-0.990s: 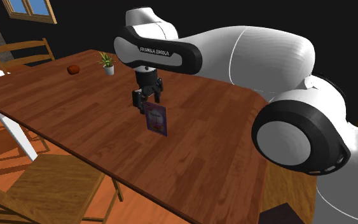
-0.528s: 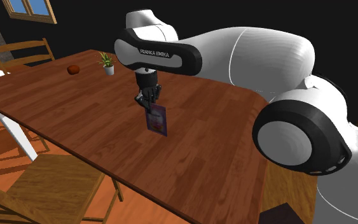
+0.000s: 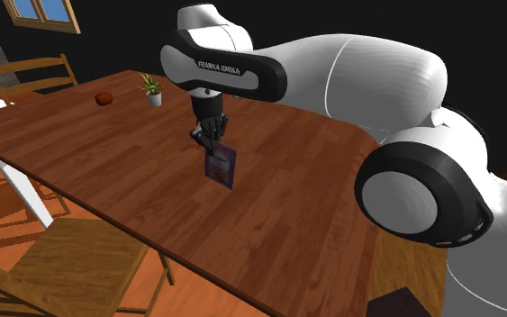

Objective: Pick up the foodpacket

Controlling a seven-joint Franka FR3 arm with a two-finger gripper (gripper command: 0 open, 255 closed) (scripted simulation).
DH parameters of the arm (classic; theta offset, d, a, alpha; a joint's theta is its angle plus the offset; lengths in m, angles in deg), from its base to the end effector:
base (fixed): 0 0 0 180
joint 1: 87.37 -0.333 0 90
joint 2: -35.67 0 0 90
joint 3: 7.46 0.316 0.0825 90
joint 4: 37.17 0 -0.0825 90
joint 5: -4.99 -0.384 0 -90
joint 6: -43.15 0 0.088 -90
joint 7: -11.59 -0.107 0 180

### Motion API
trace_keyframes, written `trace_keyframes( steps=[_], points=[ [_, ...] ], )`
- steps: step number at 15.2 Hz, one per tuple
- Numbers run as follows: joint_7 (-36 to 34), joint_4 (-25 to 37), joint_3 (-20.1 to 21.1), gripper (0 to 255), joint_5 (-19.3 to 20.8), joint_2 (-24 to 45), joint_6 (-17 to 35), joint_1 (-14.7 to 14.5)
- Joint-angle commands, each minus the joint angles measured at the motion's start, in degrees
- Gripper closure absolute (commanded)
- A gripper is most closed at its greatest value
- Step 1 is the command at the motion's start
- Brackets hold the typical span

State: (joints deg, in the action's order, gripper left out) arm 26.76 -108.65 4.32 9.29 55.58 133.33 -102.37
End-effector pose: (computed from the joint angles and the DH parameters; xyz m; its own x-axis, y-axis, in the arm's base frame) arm 0.5992 0.2662 0.5699 0.7508 0.6604 -0.0152 0.6605 -0.7508 0.0015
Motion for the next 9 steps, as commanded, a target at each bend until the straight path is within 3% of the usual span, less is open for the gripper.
trace_keyframes(
  steps=[1,9],
  points=[
    [-0.1,2.4,0.0,255,0.1,0.6,-1.9,-0.2],
    [-0.1,14.5,0.0,255,0.9,4.3,-10.3,-1.3]
  ],
)
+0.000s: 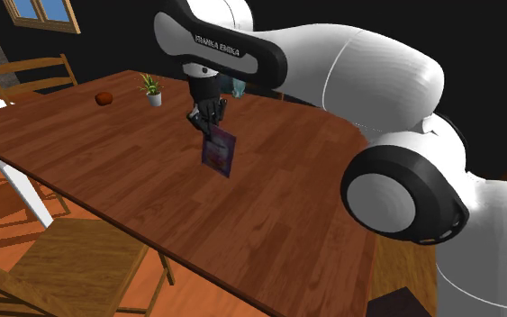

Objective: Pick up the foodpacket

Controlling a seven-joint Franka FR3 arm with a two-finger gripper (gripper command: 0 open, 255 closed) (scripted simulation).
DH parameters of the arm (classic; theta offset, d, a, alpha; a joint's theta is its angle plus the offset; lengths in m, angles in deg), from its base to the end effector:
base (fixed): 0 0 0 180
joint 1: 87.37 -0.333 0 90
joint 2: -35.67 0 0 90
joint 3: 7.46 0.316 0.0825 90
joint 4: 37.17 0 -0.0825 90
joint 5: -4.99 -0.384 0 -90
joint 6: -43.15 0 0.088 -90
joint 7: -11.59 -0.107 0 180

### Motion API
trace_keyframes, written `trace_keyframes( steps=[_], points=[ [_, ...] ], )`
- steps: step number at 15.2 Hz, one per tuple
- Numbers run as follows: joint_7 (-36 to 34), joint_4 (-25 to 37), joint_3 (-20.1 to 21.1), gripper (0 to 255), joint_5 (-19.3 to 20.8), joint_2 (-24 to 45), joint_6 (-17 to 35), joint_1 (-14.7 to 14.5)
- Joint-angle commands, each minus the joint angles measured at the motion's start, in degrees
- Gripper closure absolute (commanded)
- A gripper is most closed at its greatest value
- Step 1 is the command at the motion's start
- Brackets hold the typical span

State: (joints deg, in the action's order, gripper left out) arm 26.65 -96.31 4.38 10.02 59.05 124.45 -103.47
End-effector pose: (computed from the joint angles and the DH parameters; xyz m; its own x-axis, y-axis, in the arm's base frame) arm 0.5985 0.2671 0.6170 0.7505 0.6607 -0.0149 0.6608 -0.7506 0.0016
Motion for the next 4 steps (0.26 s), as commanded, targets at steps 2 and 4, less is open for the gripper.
trace_keyframes(
  steps=[2,4],
  points=[
    [0.0,6.2,0.0,255,0.5,2.3,-3.9,-0.6],
    [0.0,6.5,0.0,255,0.5,2.4,-4.1,-0.7]
  ],
)
